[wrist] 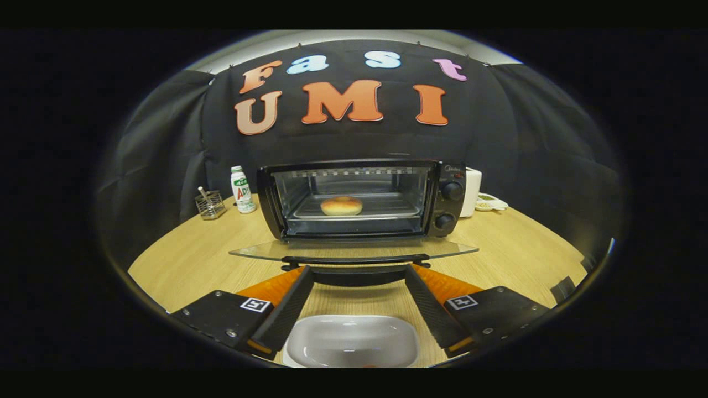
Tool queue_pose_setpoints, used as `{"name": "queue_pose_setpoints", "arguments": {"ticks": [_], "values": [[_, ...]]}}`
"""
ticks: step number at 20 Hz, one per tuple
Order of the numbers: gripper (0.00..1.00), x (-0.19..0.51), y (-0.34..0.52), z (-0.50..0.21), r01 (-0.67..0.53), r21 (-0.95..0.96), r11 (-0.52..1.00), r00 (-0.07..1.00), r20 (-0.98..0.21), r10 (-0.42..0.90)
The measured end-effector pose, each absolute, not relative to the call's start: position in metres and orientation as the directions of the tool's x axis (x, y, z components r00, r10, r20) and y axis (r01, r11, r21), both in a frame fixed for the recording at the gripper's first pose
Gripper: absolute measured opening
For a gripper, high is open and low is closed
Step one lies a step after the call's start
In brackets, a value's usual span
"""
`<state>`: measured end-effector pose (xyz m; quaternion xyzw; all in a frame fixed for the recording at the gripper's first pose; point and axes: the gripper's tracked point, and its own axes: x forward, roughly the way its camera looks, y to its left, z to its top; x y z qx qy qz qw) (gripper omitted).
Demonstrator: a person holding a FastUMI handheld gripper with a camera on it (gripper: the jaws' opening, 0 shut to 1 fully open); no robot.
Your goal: Open the toaster oven, put the food inside, and close the toaster oven door.
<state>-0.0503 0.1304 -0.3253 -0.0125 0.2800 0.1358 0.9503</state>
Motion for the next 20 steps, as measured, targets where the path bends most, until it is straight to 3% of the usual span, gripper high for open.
{"name": "queue_pose_setpoints", "arguments": {"ticks": [20], "values": [[1.00,0.068,0.174,-0.271,-0.266,0.084,0.960,0.855,-0.439,0.275]]}}
